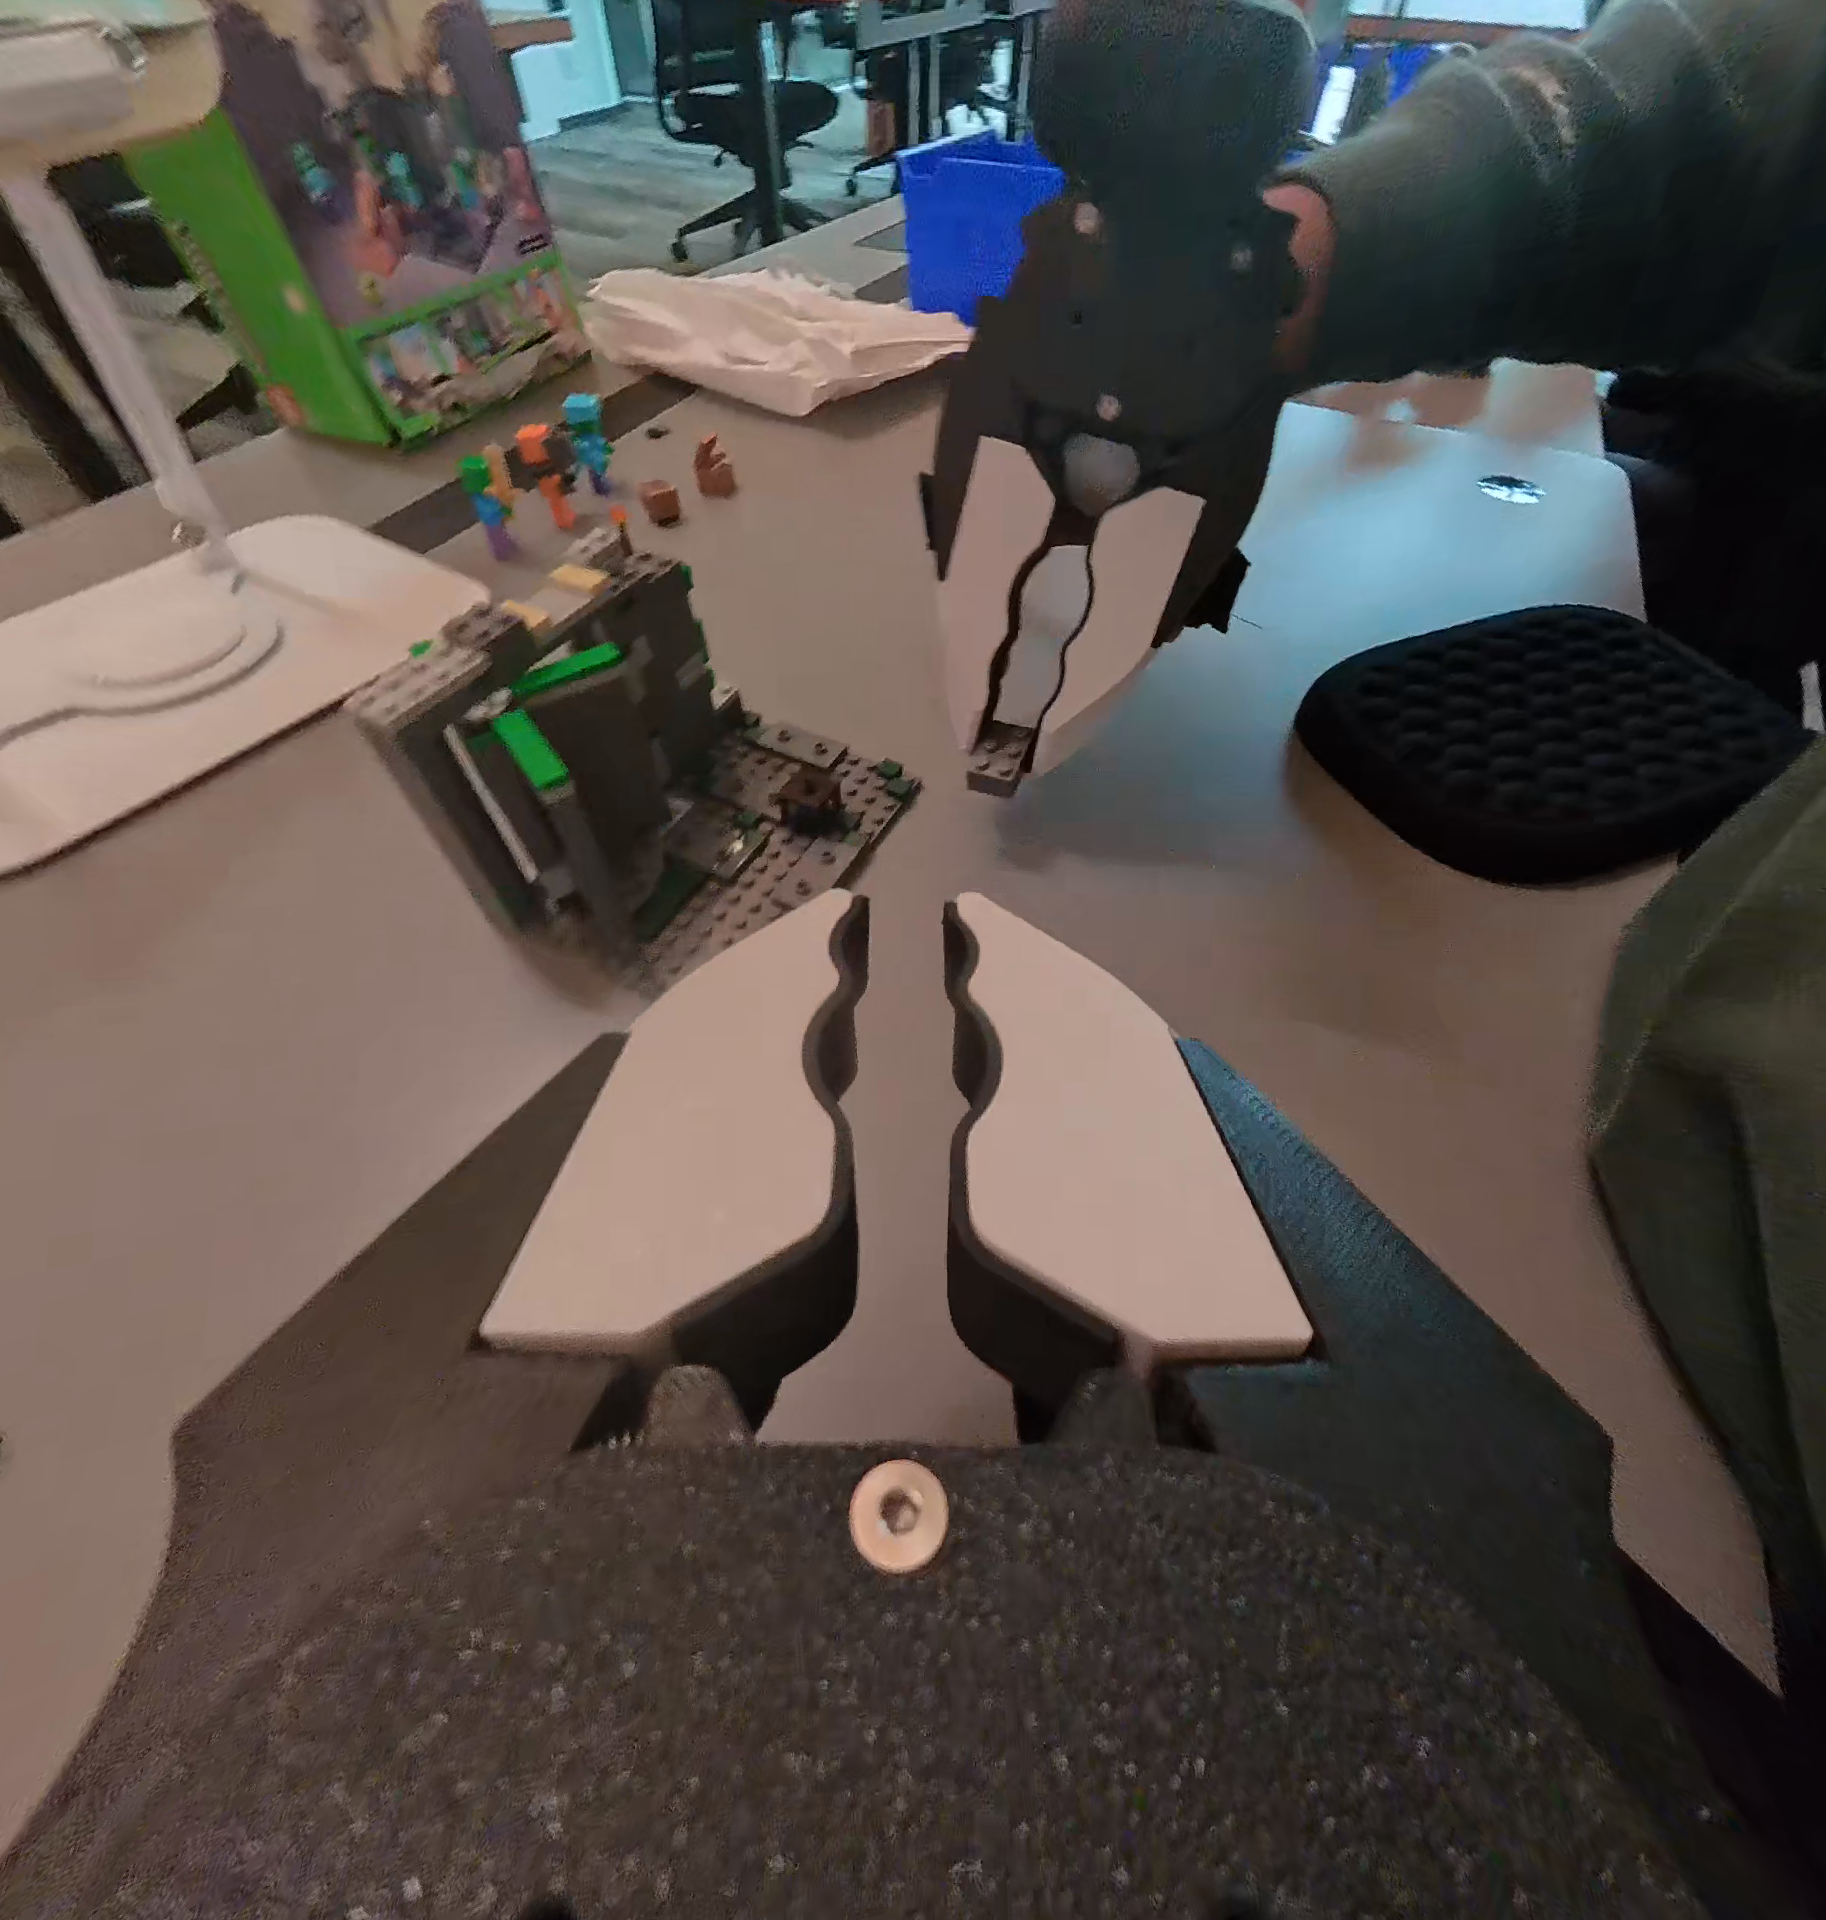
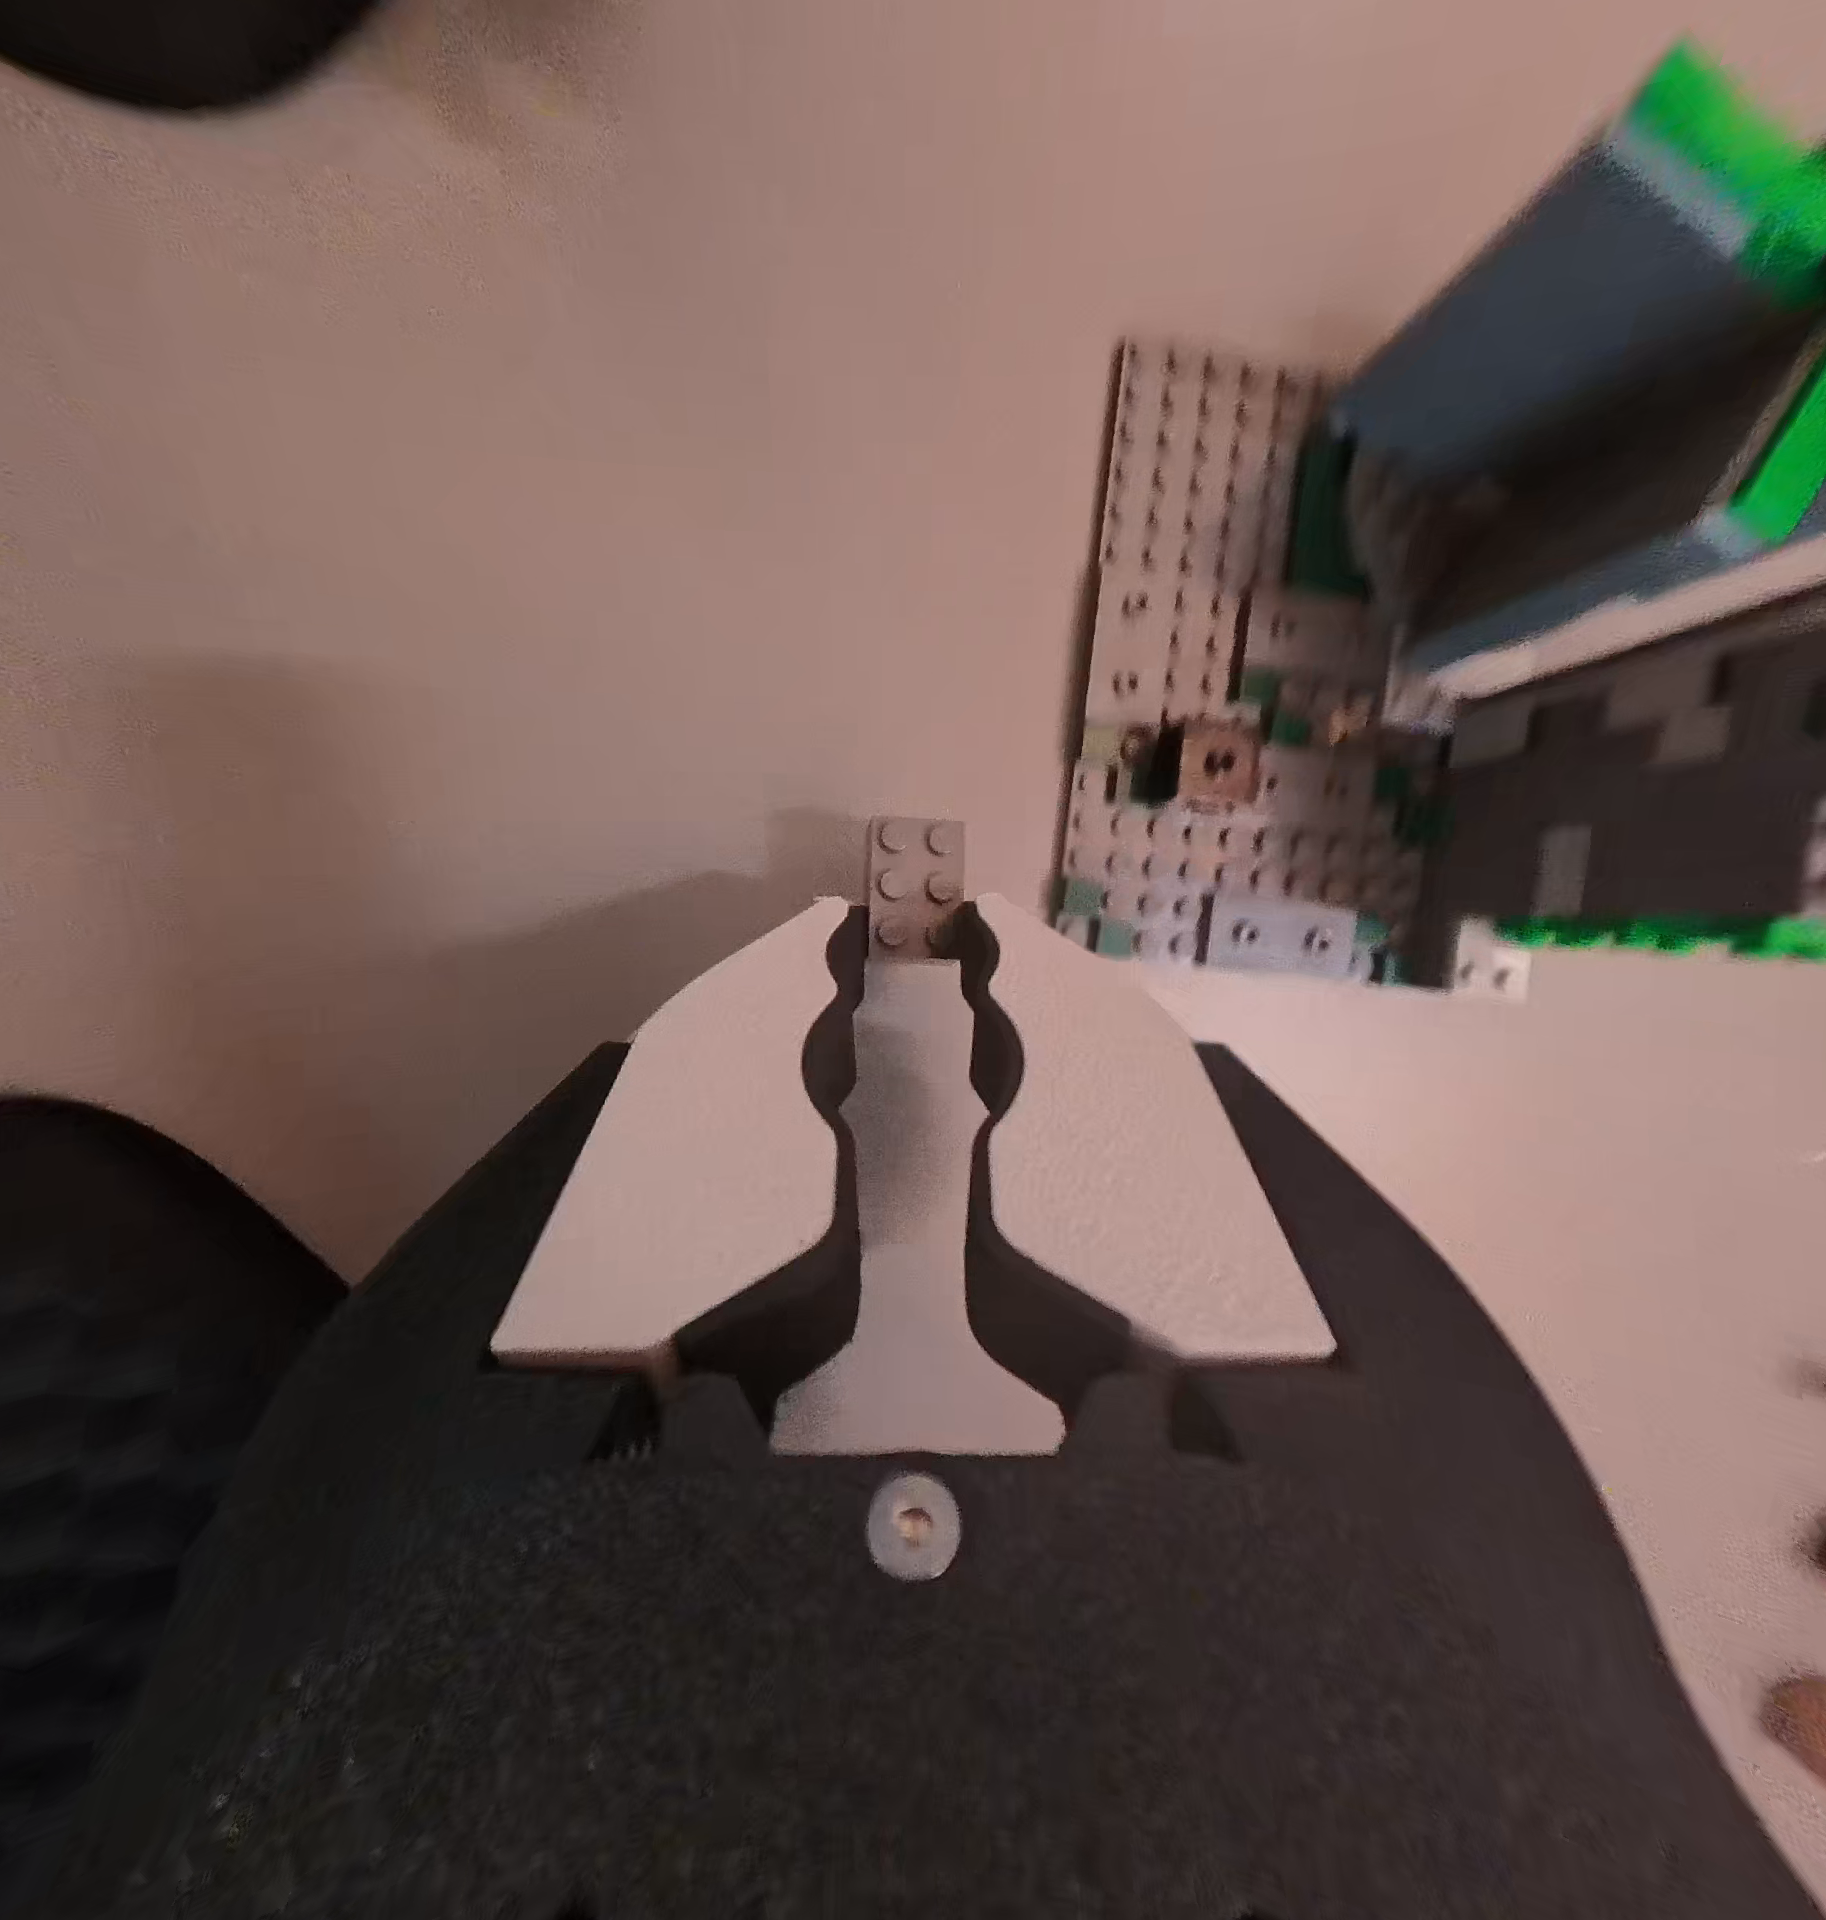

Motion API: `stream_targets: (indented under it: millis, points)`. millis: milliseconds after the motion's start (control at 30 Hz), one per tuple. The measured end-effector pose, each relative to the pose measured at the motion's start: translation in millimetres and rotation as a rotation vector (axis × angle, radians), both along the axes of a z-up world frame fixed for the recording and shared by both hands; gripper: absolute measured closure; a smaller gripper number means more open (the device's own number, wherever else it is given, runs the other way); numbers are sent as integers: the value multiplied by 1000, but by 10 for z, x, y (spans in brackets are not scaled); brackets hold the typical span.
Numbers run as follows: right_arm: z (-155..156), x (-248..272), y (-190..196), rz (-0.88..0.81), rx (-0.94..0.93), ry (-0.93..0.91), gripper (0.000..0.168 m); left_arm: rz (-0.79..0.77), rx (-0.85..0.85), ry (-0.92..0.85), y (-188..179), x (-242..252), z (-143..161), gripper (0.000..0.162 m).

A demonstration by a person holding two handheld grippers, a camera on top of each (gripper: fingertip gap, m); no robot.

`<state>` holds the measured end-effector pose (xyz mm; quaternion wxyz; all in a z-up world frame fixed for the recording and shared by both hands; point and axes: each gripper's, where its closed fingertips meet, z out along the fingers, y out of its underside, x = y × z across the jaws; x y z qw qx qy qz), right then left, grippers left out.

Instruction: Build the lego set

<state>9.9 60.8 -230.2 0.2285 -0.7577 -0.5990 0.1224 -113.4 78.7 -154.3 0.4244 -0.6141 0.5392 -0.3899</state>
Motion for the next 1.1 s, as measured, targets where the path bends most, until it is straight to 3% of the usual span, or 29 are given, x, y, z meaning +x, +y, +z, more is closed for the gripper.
stream_targets:
  millis: [33, 400, 767, 933, 1100]
  points:
    - [-55, 49, -4, -12, -8, -9, 151, 24, -17, -1, 26, -45, -17, 150]
    - [-197, 185, -12, -45, -32, -9, 151, 238, -51, 45, 201, -500, -149, 150]
    - [-201, 187, -11, -62, -56, -6, 146, 322, -52, 63, 254, -766, -170, 149]
    - [-60, 147, 26, -99, -34, 67, 142, 435, -33, 57, 396, -1022, -44, 150]
    - [190, 92, 153, -217, 46, 212, 138, 604, 17, 70, 651, -1566, 267, 151]
